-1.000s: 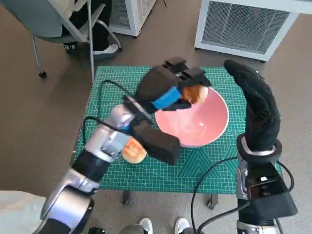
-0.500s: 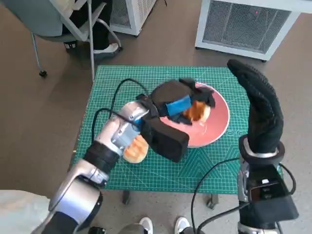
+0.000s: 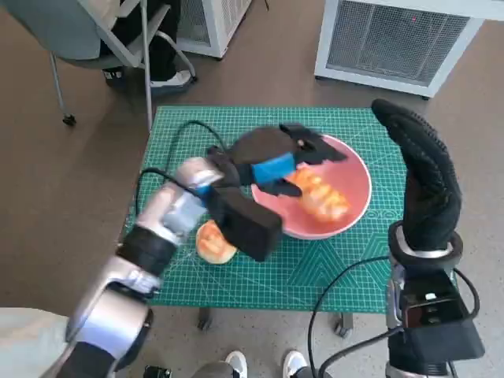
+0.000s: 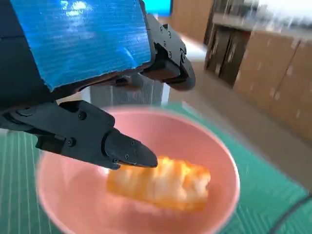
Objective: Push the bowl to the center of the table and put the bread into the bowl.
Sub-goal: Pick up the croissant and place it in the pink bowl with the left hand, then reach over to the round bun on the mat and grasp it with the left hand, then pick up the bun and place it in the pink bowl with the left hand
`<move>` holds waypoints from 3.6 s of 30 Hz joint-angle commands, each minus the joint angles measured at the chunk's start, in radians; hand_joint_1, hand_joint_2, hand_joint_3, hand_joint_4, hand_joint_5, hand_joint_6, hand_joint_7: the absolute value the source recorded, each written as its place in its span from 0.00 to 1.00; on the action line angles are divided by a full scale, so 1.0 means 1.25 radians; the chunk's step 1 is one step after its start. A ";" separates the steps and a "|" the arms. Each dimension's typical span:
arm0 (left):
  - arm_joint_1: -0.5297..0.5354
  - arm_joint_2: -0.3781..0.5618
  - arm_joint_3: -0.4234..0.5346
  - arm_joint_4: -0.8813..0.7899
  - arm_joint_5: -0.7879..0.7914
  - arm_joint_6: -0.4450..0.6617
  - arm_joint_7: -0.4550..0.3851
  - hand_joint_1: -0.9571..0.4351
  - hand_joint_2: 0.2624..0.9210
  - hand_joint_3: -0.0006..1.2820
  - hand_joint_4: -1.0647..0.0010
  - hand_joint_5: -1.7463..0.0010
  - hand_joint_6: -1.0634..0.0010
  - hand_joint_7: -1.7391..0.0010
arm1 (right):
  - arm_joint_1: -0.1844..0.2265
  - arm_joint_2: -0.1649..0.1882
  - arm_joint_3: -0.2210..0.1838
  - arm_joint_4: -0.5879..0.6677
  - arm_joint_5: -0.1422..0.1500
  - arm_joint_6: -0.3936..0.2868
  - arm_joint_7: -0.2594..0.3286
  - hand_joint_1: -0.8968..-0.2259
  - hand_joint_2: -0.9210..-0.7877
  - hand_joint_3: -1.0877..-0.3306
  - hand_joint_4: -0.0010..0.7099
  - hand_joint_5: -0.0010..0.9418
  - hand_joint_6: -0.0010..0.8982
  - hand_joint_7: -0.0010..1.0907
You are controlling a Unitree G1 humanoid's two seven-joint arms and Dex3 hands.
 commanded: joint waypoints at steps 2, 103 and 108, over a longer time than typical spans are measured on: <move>0.084 0.089 0.073 -0.081 -0.064 -0.079 0.010 0.49 0.99 0.01 0.67 0.99 0.58 0.95 | 0.024 -0.001 0.000 -0.010 -0.012 0.008 -0.007 0.75 0.00 0.76 0.57 0.01 0.07 0.76; 0.230 0.185 0.197 -0.414 -0.172 0.236 -0.173 0.69 0.99 0.03 0.35 0.32 0.33 0.40 | 0.012 -0.005 0.007 0.004 0.005 -0.005 0.013 0.78 0.00 0.71 0.58 0.01 0.05 0.77; 0.177 0.135 0.196 -0.420 -0.162 0.212 -0.110 0.69 0.97 0.01 0.31 0.35 0.27 0.43 | 0.008 -0.003 0.009 0.008 0.004 -0.007 0.011 0.79 0.00 0.71 0.58 0.01 0.05 0.77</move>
